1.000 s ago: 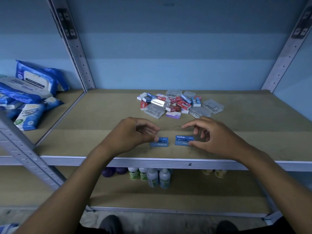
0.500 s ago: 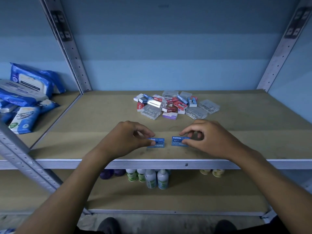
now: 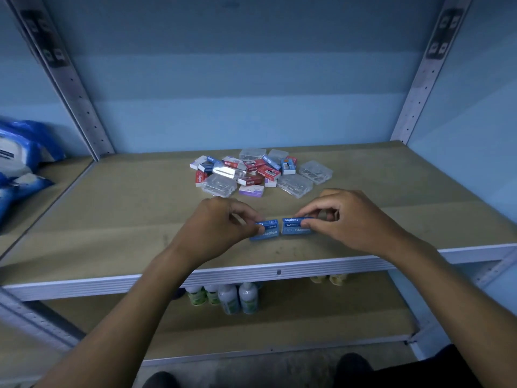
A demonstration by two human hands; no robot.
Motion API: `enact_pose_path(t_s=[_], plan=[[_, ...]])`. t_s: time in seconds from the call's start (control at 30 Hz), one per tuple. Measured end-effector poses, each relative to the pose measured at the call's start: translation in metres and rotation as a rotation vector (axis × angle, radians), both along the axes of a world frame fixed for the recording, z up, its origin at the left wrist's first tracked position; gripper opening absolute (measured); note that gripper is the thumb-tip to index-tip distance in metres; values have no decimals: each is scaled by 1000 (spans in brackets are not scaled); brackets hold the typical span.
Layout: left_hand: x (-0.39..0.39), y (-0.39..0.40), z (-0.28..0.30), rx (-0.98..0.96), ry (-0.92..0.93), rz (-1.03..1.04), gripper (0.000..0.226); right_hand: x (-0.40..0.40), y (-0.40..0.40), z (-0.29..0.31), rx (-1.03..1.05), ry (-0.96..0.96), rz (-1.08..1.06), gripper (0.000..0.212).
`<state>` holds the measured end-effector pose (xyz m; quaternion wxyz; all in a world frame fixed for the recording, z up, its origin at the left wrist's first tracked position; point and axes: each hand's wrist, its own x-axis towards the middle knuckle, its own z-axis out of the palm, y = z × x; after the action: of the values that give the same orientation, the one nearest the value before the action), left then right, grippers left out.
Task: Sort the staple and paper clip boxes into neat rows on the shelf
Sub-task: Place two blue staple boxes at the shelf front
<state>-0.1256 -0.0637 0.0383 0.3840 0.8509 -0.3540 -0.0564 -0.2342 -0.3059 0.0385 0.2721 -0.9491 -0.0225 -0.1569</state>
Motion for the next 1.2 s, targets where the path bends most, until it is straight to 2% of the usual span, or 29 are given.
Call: enact_pose_path(t_s=[0.13, 0.4, 0.63, 1.2], plan=[[-4, -18, 2, -54, -28, 2, 13, -12, -18, 7, -7, -5, -41, 16], [-34, -106, -6, -171, -43, -104, 11, -65, -95, 9, 23, -21, -220, 25], [-52, -157, -11, -180, -90, -202, 13, -95, -131, 5, 78, -20, -324, 26], [-63, -180, -23, -117, -86, -245, 13, -109, -151, -9, 34, 44, -346, 23]])
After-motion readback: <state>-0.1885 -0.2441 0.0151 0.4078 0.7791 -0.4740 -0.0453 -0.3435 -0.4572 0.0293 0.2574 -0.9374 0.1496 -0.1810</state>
